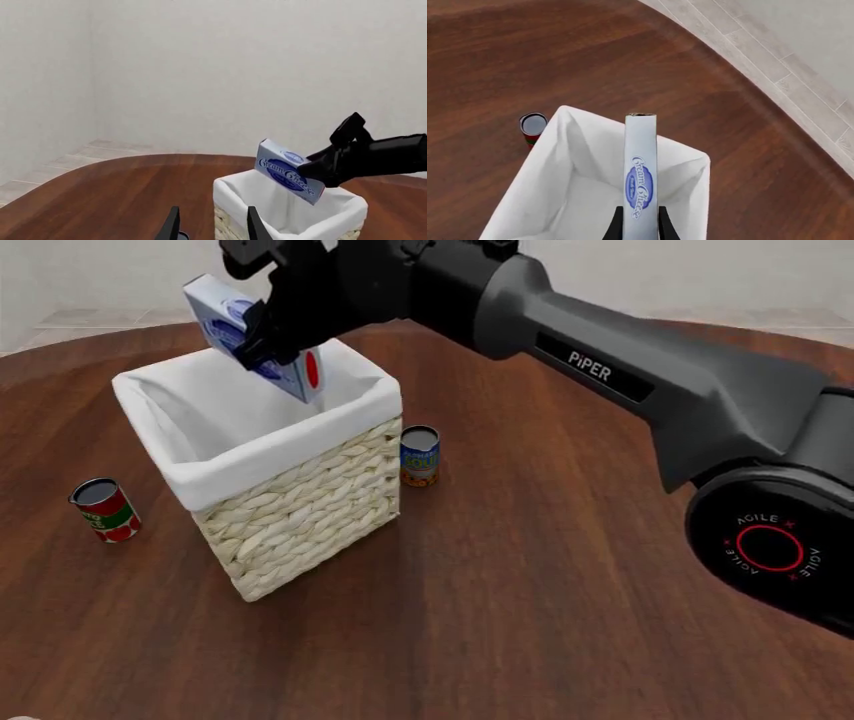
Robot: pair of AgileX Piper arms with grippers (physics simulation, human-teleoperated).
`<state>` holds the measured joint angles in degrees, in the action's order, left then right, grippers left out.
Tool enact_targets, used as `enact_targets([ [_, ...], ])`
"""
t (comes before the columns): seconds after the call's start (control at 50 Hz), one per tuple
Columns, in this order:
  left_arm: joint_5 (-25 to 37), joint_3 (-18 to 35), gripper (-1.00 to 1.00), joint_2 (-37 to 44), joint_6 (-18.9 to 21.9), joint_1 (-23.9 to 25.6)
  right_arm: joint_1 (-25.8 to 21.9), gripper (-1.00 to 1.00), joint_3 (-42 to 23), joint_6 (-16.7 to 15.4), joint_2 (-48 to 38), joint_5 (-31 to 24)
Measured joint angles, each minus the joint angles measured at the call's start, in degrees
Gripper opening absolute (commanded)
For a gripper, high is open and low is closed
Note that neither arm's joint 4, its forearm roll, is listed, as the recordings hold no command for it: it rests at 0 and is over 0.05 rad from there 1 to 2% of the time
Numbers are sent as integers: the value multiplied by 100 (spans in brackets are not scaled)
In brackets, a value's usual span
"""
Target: Pick up the cream cheese box, and put it in the basket.
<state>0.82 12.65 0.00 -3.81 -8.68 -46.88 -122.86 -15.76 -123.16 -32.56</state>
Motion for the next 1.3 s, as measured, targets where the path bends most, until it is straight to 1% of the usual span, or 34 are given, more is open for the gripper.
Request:
enact_targets([
  [1.06, 324, 499, 100, 0, -105, -68, -30, -100, -3, 127, -118, 1],
  [1.3, 478, 706, 100, 0, -144, -82, -19, -100, -66, 138, -157, -11],
])
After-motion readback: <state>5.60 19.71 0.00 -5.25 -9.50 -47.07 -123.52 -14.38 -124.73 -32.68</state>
